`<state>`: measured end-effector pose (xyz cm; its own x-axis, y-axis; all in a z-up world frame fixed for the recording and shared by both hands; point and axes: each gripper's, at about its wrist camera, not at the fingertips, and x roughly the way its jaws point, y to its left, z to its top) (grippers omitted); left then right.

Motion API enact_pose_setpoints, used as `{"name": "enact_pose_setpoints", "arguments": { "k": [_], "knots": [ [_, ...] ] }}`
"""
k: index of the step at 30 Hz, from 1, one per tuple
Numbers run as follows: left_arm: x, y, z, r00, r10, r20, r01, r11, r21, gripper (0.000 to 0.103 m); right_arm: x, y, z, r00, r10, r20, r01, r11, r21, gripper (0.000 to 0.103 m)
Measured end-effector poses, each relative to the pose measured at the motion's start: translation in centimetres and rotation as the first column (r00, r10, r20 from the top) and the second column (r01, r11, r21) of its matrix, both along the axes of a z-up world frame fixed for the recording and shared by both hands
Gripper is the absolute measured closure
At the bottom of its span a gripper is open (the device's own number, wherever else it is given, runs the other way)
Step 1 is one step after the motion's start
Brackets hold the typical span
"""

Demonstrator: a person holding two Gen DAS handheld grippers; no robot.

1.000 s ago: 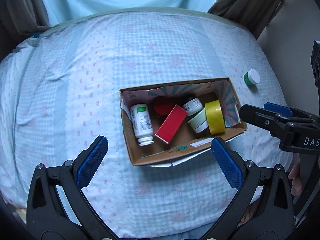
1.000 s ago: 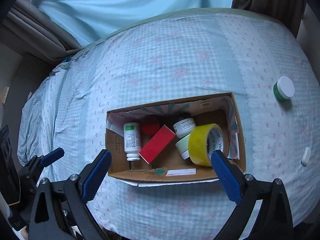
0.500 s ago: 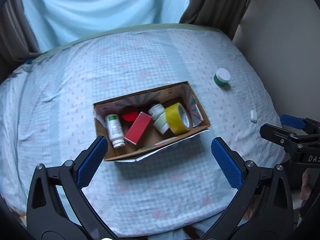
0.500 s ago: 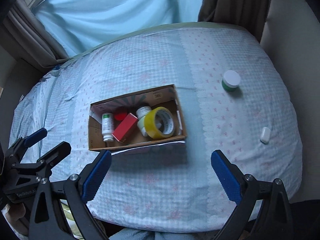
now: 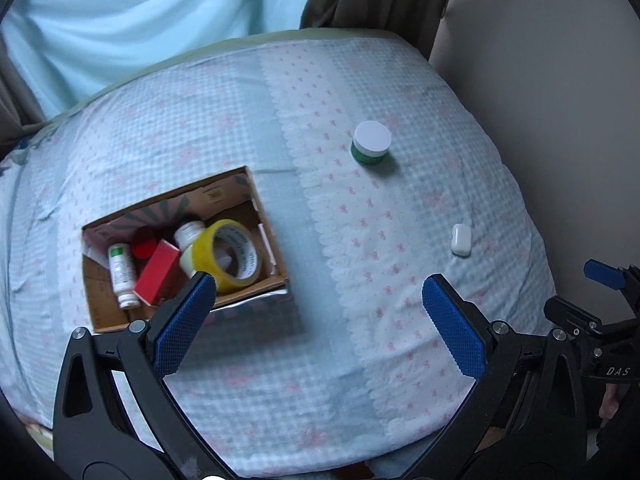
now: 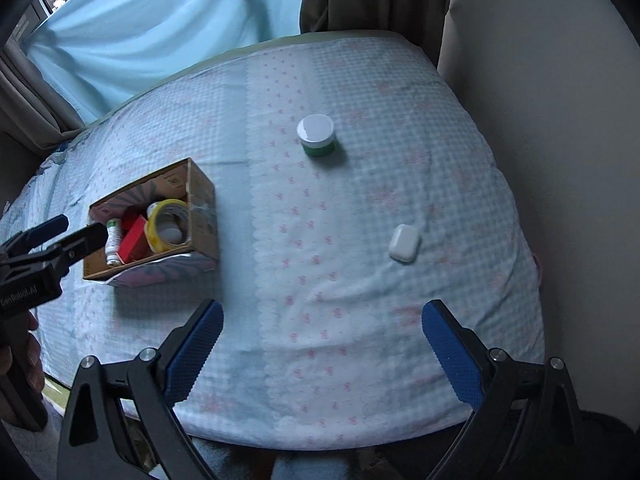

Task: Organize rigid objects
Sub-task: 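Move both tools toward the white-lidded green jar and earbud case, then grasp the white-lidded green jar with the left tool while the right tool grasps the earbud case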

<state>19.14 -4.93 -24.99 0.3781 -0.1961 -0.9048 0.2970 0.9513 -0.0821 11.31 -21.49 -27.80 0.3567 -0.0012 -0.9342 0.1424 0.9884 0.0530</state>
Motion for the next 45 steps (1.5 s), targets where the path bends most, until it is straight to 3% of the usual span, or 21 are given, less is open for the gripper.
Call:
{"name": "enact_pose_setpoints", "arguments": {
  "k": [10,14,23,29,33,39,43,44,45],
  "knots": [
    [5.9,-8.3,-5.6,0.991,-0.074,-0.112,0.078,0.996,0.031,0.0,1.2,-9.2,-5.6,0.995,-0.054,-0.09,0.055,0.998,0.015,0.004],
    [9.6,-10.9,-8.0,0.983,-0.126,-0.132,0.134,0.989,0.059,0.0,1.8,-11.6,-8.3,0.984,-0.128,-0.125,0.134,0.99,0.042,0.004],
    [18.0,-15.9,-15.3,0.963,-0.219,-0.157,0.239,0.963,0.125,0.0,4.5,-13.1,-14.7,0.952,-0.263,-0.159,0.28,0.955,0.101,0.004],
    [21.7,-17.0,-20.8,0.96,-0.251,-0.124,0.268,0.952,0.149,0.001,6.5,-12.7,-19.1,0.918,-0.38,-0.114,0.388,0.92,0.058,0.005],
    [23.2,-17.7,-23.5,0.957,-0.276,-0.091,0.287,0.947,0.143,0.002,7.6,-12.0,-21.6,0.903,-0.422,-0.076,0.424,0.905,0.02,0.02],
    [24.3,-18.5,-25.7,0.949,-0.306,-0.071,0.313,0.943,0.114,0.014,8.7,-11.3,-23.9,0.886,-0.464,-0.024,0.463,0.886,-0.039,0.031],
    [25.0,-18.9,-26.1,0.947,-0.316,-0.051,0.32,0.943,0.088,0.023,9.7,-11.5,-24.8,0.887,-0.462,-0.026,0.458,0.885,-0.085,0.039],
    [25.4,-19.0,-26.1,0.947,-0.319,-0.043,0.321,0.943,0.084,0.032,9.9,-11.5,-24.8,0.887,-0.46,-0.024,0.457,0.885,-0.094,0.04],
    [25.7,-19.1,-26.1,0.946,-0.322,-0.038,0.324,0.943,0.081,0.035,9.9,-11.6,-24.8,0.888,-0.459,-0.018,0.455,0.885,-0.097,0.044]
  ]
}}
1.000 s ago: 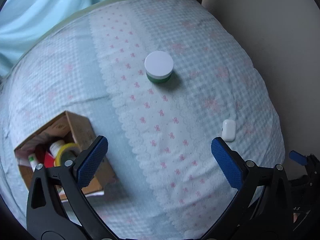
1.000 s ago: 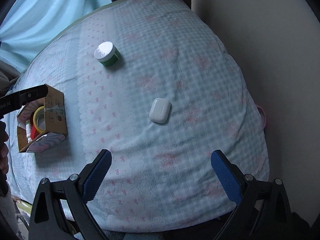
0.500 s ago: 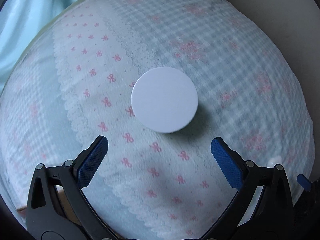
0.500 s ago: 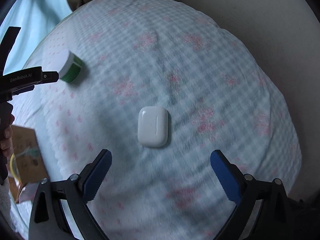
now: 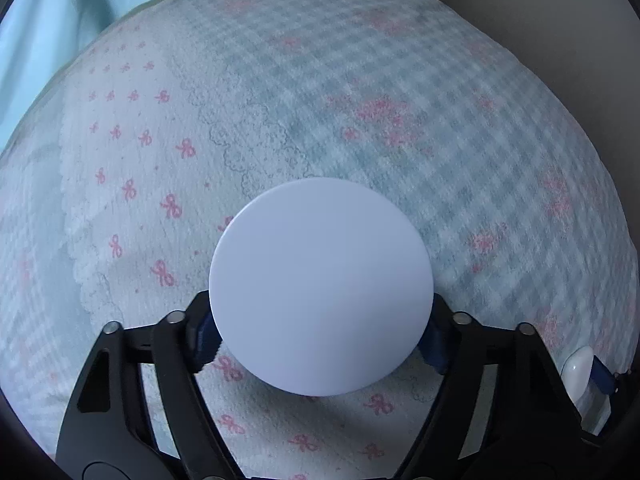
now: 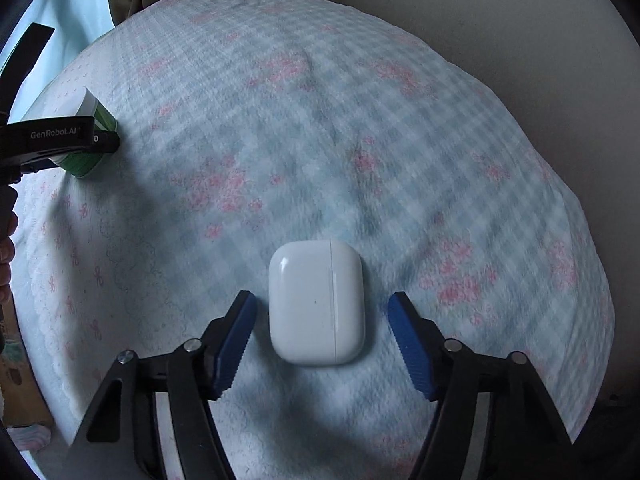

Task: Organize rigid objects
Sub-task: 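Grasp the white-lidded green jar with the left tool while the right tool grasps the earbud case, then carry the green jar and white earbud case over the cardboard box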

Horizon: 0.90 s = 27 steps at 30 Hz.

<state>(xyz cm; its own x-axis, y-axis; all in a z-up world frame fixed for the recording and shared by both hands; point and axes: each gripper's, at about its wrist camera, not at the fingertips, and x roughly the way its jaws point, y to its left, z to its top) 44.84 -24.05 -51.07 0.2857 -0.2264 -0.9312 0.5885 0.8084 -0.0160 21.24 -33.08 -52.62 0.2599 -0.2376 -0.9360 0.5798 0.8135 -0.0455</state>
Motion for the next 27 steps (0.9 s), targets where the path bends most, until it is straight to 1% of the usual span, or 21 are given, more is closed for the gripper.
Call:
{"name": "enact_pose_setpoints", "arguments": {
  "k": [1,3,6,11,14,17,19,23,27],
  "knots": [
    [0.2,-0.1,0.0,1.0,0.001,-0.001,-0.001,1.0,0.002,0.035,0.3,0.1,0.0,1.0,0.003,0.002,-0.003,1.0,-0.005,0.049],
    [0.4,-0.2,0.0,1.0,0.007,0.001,-0.007,1.0,0.002,0.035,0.3,0.4,0.0,1.0,0.011,0.002,-0.011,1.0,-0.017,0.056],
    [0.5,-0.3,0.2,1.0,0.013,0.004,-0.013,1.0,-0.002,0.035,0.8,0.4,-0.1,1.0,0.022,0.008,-0.022,1.0,-0.005,0.062],
    [-0.1,-0.3,0.7,1.0,0.022,-0.003,-0.022,1.0,-0.001,0.035,0.7,-0.1,0.4,1.0,0.025,0.01,-0.025,1.0,0.008,0.062],
    [-0.6,-0.3,1.5,1.0,0.022,-0.005,-0.022,1.0,-0.004,0.035,0.4,-0.8,1.0,1.0,0.023,0.017,-0.023,0.999,0.023,0.062],
    [-1.3,-0.1,3.0,1.0,0.025,0.004,-0.025,1.0,-0.011,0.035,0.3,-1.4,1.7,0.999,0.025,0.032,-0.026,0.999,0.036,0.062],
    [-1.7,0.1,4.3,0.999,0.036,0.011,-0.036,0.999,-0.021,0.035,0.2,-1.7,2.8,0.998,0.032,0.046,-0.033,0.999,0.032,0.062],
    [-2.7,1.0,7.5,0.997,0.064,0.033,-0.062,0.997,-0.044,0.035,0.4,-2.4,5.6,0.995,0.049,0.085,-0.051,0.999,0.019,0.062],
    [-4.2,2.3,11.3,0.993,0.096,0.061,-0.092,0.994,-0.065,0.035,0.4,-3.1,9.2,0.988,0.069,0.135,-0.07,0.998,0.001,0.062]
  ]
}}
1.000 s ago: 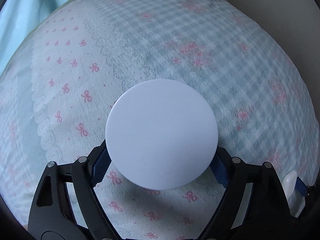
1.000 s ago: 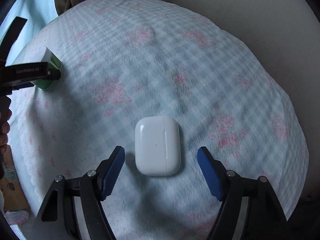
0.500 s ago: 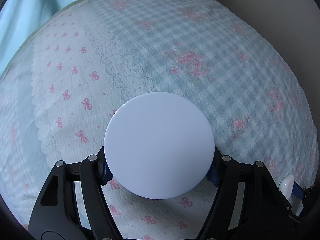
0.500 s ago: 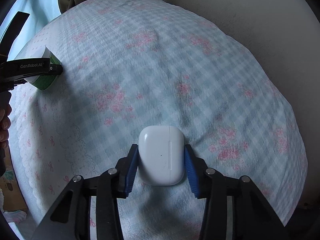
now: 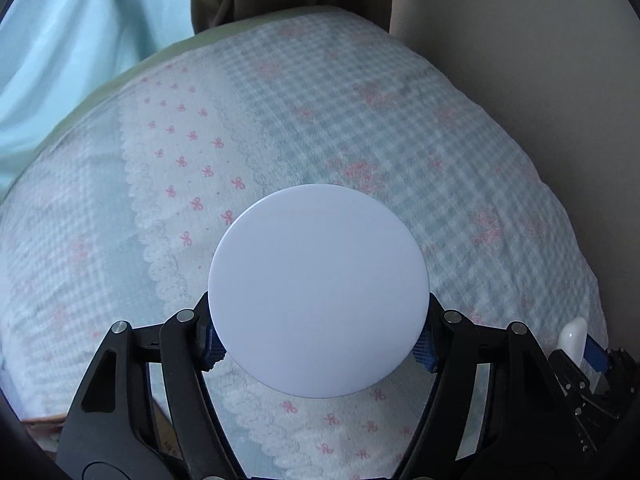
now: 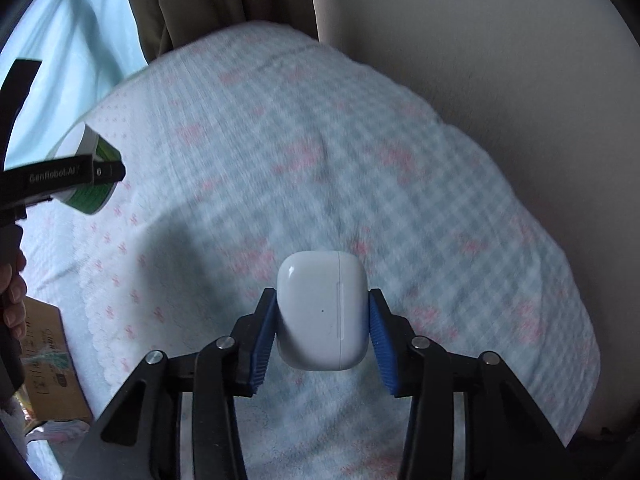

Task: Organize rigid objects
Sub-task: 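Carry the green jar and white earbud case over the cardboard box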

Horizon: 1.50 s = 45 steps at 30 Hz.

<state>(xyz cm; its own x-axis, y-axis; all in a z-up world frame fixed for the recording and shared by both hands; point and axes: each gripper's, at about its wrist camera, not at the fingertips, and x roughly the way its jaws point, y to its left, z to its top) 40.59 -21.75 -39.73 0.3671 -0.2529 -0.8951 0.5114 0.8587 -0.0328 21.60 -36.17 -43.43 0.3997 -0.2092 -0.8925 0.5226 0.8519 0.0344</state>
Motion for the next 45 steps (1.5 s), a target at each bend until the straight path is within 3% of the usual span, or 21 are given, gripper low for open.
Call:
{"name": "enact_pose_setpoints", "arguments": {
  "k": [7,12,17,22,26,31,35,45],
  "knots": [
    [-4.5,4.2,8.2,0.993,0.104,0.049,-0.102,0.994,-0.051,0.035,-1.7,1.2,8.4,0.992,0.065,0.104,-0.061,0.997,-0.042,0.062],
    [-8.4,8.4,14.4,0.979,0.185,0.086,-0.174,0.977,-0.121,0.035,-3.0,3.3,15.2,0.969,0.158,0.192,-0.145,0.986,-0.082,0.062],
    [-12.3,13.6,18.9,0.953,0.276,0.127,-0.255,0.954,-0.158,0.035,-2.8,6.5,21.0,0.919,0.302,0.254,-0.28,0.953,-0.119,0.062],
    [-15.8,19.7,20.4,0.921,0.368,0.132,-0.349,0.926,-0.147,0.035,-2.0,11.3,24.0,0.859,0.428,0.282,-0.417,0.903,-0.101,0.062],
    [-18.1,25.0,20.5,0.895,0.429,0.123,-0.412,0.901,-0.138,0.035,-1.3,16.6,24.4,0.796,0.533,0.286,-0.534,0.841,-0.082,0.062],
    [-20.0,31.3,19.2,0.875,0.47,0.118,-0.461,0.882,-0.099,0.035,-0.7,23.0,23.9,0.754,0.597,0.272,-0.619,0.785,-0.006,0.062],
    [-20.7,36.4,17.5,0.871,0.485,0.074,-0.479,0.874,-0.086,0.035,-0.4,28.2,23.1,0.739,0.627,0.247,-0.652,0.757,0.028,0.062],
    [-19.3,46.0,11.3,0.904,0.426,-0.037,-0.427,0.904,-0.019,0.035,2.7,39.1,17.4,0.748,0.648,0.144,-0.664,0.736,0.134,0.062]
  ]
}}
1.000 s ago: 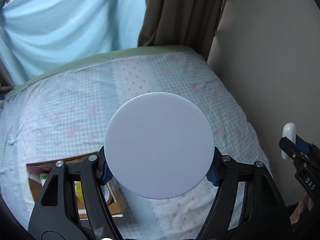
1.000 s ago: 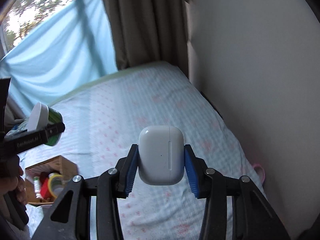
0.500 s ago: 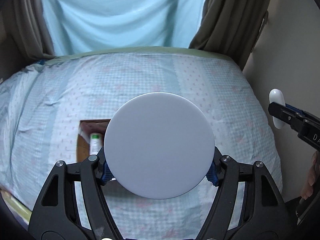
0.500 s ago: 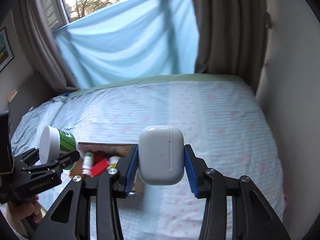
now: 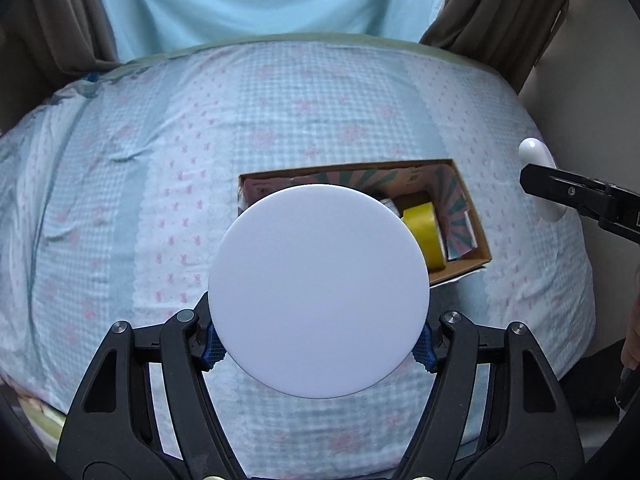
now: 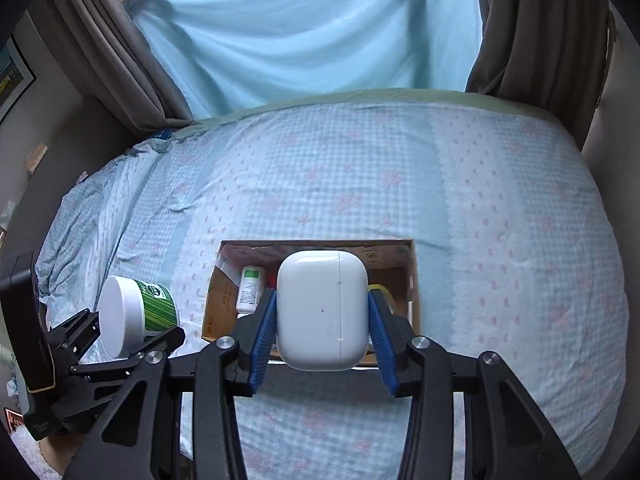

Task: Organize rigid objects
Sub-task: 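Carry the green jar and white earbud case over the cardboard box, then open both tools to drop the green jar and earbud case into the box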

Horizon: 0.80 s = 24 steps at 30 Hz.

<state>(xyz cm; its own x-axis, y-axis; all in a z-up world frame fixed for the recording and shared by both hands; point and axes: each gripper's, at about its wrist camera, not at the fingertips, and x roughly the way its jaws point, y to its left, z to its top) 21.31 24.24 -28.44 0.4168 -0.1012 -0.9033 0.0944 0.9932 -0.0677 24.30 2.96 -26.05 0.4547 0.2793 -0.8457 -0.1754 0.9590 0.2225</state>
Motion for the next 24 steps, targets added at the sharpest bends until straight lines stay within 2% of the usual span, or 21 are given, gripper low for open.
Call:
{"name": "enact_pose_setpoints", "arguments": {
  "k": [7,13,21,24],
  "knots": [
    [2.9,2.9,-5.9,0.994,-0.016,-0.111,0.013,0.999,-0.033,0.035,2.4,5.1,-6.9,0.988,0.019,-0.152,-0.017,1.0,0.012,0.062],
    [5.0,2.6,-10.1,0.982,-0.053,-0.18,0.044,0.998,-0.049,0.035,4.7,6.3,-13.3,0.953,0.013,-0.303,0.003,0.999,0.051,0.062],
    [7.5,0.4,-14.1,0.957,-0.152,-0.249,0.15,0.988,-0.028,0.035,6.1,6.1,-18.5,0.913,0.011,-0.407,0.016,0.998,0.063,0.062],
    [8.6,0.5,-14.4,0.958,-0.148,-0.246,0.147,0.989,-0.022,0.035,6.4,5.7,-19.7,0.899,-0.001,-0.438,0.036,0.997,0.07,0.062]
  ]
}}
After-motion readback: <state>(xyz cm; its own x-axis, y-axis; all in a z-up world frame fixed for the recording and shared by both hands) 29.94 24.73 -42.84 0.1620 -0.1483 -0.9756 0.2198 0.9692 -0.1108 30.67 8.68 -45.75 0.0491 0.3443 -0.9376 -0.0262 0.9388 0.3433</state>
